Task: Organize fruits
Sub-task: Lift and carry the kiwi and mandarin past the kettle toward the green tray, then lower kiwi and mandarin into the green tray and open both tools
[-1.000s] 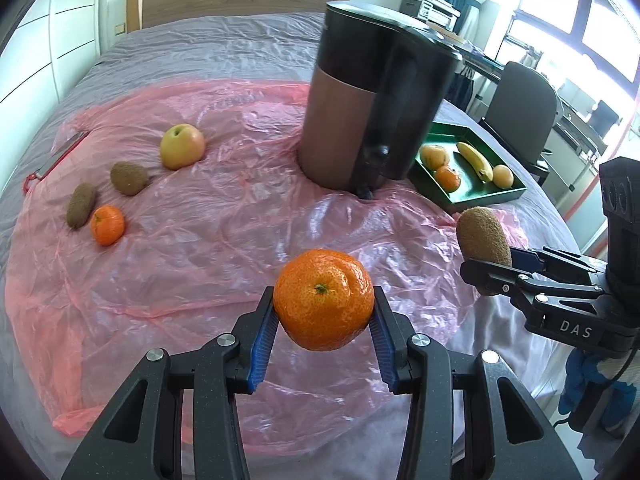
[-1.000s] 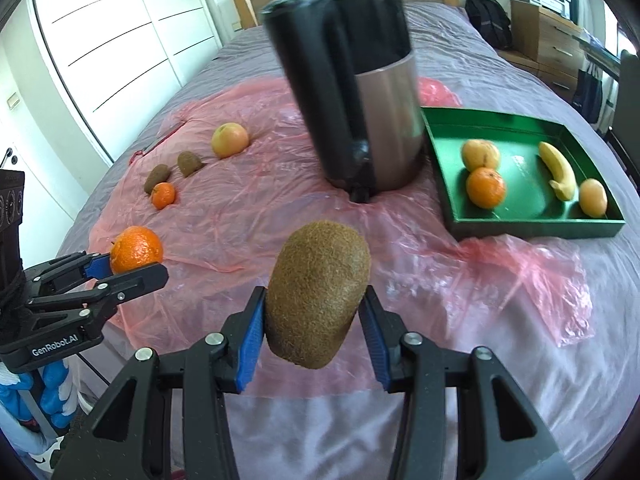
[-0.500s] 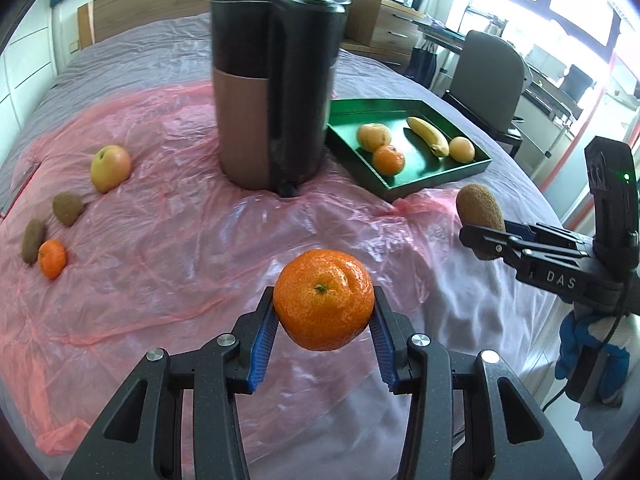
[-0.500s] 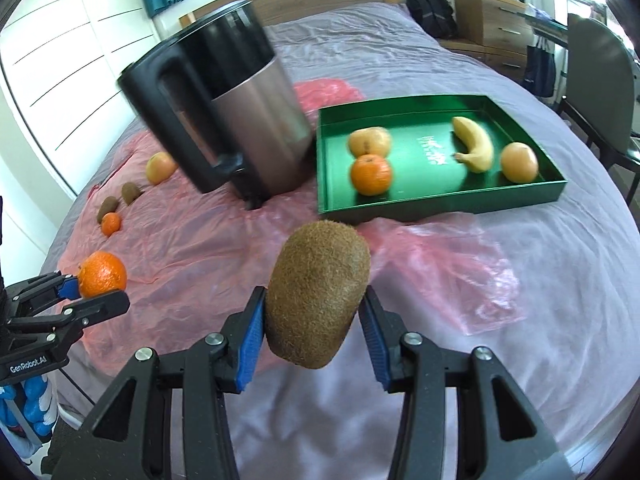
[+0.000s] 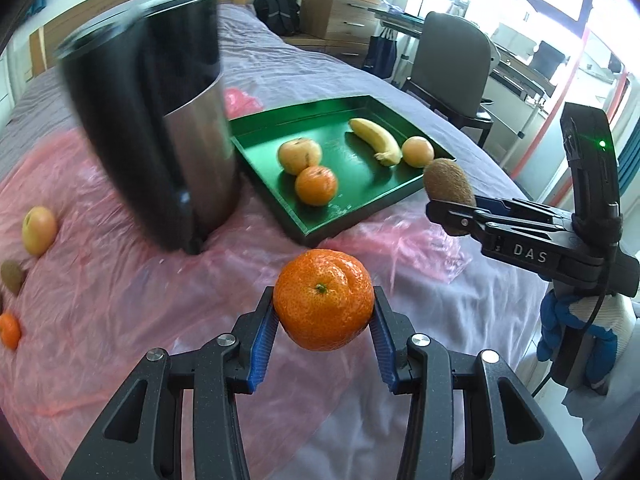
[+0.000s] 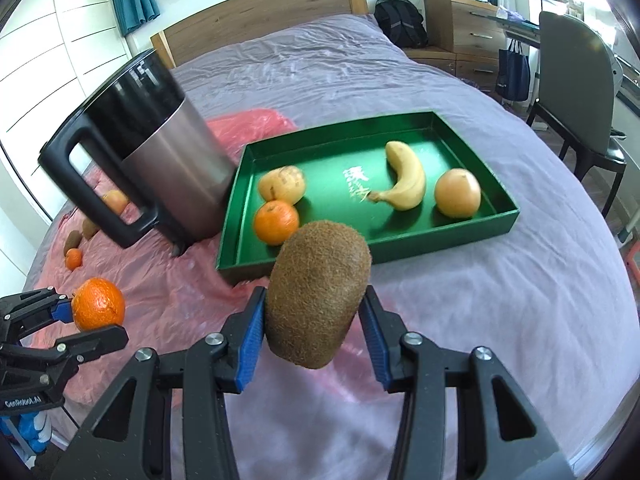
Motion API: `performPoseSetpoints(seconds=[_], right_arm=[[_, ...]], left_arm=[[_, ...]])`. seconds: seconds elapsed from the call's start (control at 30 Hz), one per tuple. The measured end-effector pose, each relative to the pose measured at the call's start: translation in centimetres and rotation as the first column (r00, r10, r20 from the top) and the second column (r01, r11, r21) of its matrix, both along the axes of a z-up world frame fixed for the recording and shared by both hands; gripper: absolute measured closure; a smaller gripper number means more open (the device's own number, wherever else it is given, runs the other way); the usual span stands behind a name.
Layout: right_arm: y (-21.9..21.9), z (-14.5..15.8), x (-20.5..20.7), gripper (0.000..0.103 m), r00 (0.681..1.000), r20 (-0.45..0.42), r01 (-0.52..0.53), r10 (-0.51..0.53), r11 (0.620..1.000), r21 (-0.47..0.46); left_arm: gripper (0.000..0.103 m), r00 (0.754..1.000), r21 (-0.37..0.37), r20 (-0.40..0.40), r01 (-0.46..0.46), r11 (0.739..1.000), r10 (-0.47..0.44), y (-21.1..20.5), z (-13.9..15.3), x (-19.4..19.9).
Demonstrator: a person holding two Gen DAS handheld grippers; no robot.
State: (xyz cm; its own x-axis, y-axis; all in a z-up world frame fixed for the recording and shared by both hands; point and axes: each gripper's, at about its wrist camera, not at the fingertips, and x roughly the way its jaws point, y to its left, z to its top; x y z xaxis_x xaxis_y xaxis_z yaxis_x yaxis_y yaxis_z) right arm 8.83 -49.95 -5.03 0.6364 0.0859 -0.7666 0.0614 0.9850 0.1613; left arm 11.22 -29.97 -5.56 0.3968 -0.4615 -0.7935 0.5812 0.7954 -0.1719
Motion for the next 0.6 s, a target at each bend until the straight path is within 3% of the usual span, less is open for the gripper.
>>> performPoseSetpoints(seconds=[0.6], right_arm=[[-6.5,0.5,10.8,0.065,0.999,0.043,0.026,-0.023,0.998,-0.062]], left_arm=[[0.064,0.997,0.017,0.036,0.074,0.997,-0.075,-9.9,-1.5,7.9]])
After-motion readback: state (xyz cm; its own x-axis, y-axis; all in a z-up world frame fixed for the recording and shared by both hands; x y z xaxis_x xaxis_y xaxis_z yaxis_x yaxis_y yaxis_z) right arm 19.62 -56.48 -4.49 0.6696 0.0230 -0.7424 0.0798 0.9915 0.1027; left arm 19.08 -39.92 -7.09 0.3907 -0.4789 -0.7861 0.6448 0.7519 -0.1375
